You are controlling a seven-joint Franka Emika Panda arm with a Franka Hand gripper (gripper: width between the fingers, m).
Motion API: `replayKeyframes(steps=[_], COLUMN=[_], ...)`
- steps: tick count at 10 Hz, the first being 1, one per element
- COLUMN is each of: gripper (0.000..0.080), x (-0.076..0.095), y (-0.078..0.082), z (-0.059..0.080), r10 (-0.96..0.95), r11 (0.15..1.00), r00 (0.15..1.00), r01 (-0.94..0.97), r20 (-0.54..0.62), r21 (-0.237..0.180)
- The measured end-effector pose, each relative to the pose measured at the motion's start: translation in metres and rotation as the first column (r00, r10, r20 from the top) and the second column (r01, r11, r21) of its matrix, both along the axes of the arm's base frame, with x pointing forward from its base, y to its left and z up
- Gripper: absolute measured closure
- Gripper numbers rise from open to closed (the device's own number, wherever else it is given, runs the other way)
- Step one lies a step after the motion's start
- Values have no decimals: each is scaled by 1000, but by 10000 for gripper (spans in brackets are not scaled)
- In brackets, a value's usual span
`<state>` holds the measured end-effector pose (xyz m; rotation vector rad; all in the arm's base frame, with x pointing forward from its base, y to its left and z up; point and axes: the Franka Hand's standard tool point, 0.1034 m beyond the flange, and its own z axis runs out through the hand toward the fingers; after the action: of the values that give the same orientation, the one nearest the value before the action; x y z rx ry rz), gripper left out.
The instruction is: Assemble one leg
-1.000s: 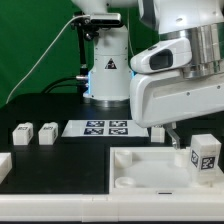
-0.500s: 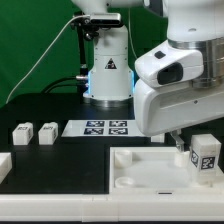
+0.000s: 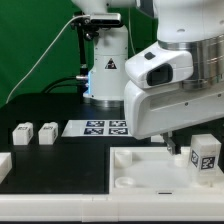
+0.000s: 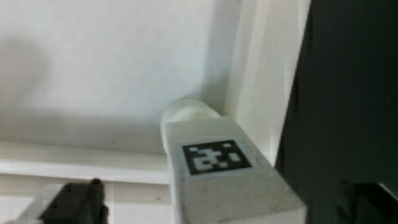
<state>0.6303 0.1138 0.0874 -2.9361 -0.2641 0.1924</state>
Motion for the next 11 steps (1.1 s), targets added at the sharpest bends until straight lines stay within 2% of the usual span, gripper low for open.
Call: replayKeyframes(steps=[1, 2, 6, 7, 8, 10, 11], gripper=[269, 487, 501, 501, 501, 503, 503], x=[0, 0, 0, 1, -2, -8, -9], y=[0, 0, -2, -2, -2, 2, 5], z=[0, 0, 0, 0, 0, -1, -1], r10=[0, 0, -58, -169, -353, -556, -670], r11=[1000, 1000, 998, 985, 935, 829, 741], r00=[1000, 1000, 998, 986, 935, 831, 742], r01=[0, 0, 58, 169, 353, 554, 665], r20=[0, 0, -9, -10, 6, -8, -22], r21=[0, 0, -9, -20, -39, -71, -94])
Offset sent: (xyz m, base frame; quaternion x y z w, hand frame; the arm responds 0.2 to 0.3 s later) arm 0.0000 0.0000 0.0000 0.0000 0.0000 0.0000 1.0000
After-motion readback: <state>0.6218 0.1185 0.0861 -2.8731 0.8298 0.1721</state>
